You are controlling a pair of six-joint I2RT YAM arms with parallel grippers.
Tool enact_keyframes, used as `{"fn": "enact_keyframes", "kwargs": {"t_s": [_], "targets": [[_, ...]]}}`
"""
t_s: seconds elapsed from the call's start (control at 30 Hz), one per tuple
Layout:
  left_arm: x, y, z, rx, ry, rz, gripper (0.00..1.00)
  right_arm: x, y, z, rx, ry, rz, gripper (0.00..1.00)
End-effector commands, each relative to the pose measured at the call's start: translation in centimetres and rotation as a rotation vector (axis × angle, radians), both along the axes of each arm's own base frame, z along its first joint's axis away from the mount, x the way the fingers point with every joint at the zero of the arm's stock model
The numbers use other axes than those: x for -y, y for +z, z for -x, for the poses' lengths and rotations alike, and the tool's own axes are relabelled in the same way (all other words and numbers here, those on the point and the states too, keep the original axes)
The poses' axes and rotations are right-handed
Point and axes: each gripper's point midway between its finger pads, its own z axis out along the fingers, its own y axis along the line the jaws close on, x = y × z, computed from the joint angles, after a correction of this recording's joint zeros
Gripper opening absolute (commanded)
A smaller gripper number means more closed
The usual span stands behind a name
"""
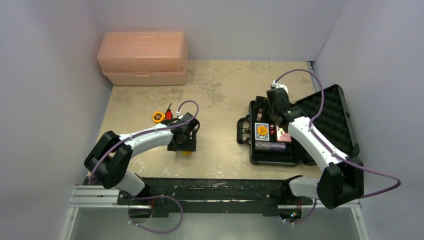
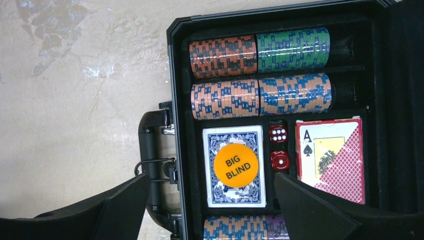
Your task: Pack up texas hold em set
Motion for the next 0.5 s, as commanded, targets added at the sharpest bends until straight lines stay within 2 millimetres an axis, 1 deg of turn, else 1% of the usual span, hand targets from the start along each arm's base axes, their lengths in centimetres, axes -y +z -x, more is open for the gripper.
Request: {"fn": "enact_keyframes", "kwargs": {"t_s": [0.0, 0.2, 0.47], "targets": [[1.1, 0.9, -0.8, 0.022, -0.035, 0.023, 0.73, -0.1, 0.3, -0.3, 0.024, 0.010, -0.001, 0.99], [1.0, 0.5, -0.2, -0.002, -0.034, 0.012, 0.72, -0.1, 0.3, -0.3, 0.024, 0.011, 0.001, 0.99], [0.9, 0.0, 0.2, -0.014, -0.029, 0.008, 0.65, -0.2, 0.3, -0.3, 0.023, 0.012, 0.000, 0.99]]}}
